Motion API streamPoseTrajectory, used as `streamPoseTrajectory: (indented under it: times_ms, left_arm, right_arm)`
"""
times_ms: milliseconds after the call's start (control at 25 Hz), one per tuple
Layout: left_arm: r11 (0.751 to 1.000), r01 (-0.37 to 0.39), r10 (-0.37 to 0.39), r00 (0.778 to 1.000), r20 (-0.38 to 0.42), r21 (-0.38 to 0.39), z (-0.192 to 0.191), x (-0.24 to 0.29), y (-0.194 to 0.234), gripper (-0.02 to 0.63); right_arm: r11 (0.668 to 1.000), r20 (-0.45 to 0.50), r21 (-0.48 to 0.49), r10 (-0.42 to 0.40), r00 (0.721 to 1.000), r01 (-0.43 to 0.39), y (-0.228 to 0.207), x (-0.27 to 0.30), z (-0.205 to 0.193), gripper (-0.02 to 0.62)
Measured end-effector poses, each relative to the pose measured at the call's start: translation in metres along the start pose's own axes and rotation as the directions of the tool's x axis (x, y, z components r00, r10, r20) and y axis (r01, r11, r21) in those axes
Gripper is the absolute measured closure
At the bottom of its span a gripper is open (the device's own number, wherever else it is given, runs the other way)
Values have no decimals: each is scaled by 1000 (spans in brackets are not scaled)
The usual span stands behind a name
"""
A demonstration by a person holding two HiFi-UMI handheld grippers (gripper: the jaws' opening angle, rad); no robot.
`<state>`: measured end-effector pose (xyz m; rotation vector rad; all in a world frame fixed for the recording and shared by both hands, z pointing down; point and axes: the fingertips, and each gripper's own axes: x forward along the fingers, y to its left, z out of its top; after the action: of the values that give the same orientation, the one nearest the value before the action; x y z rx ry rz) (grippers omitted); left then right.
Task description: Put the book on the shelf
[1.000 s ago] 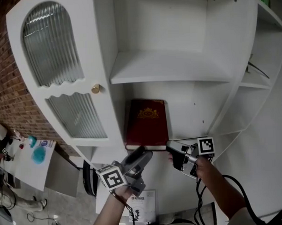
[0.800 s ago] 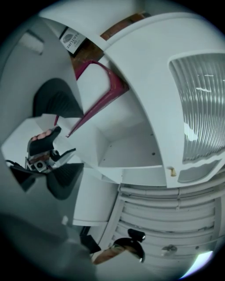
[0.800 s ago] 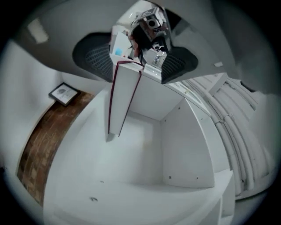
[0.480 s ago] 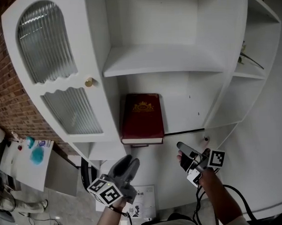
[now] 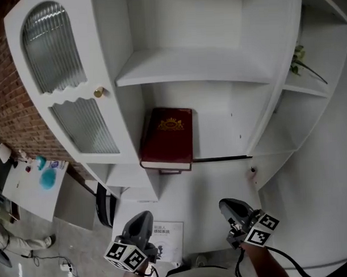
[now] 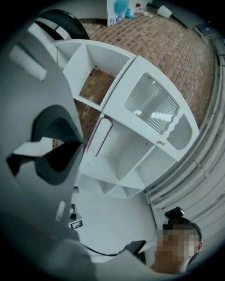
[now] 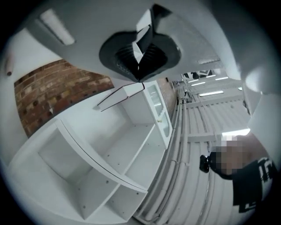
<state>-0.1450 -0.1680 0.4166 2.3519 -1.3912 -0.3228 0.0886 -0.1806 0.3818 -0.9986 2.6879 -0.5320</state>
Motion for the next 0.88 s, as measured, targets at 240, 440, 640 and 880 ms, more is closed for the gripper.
streamPoseTrajectory:
  times_ms: [240,440,640,880]
  left_arm:
    - [979,-85,93,995,-35,184,-22,-24,-30,598]
    - [981,-90,92,996,-2,171,-33,-42,-57,597]
    - [968,-126,131,991,-11,218,-47,-60,-71,598]
    - [955,-136,147,989,-23,264,-55,-79,-70,598]
  right_arm:
    - [987,-19,-154,-44,999,41,5,-33,1,592]
    - [953,-93,-303,-59,994,28,19,-56,-25,592]
    - [952,-138,-306,-21,990,-22,29,-68,-55,592]
    - [941,-111,-338,-18,994,-21,42,-69,-55,594]
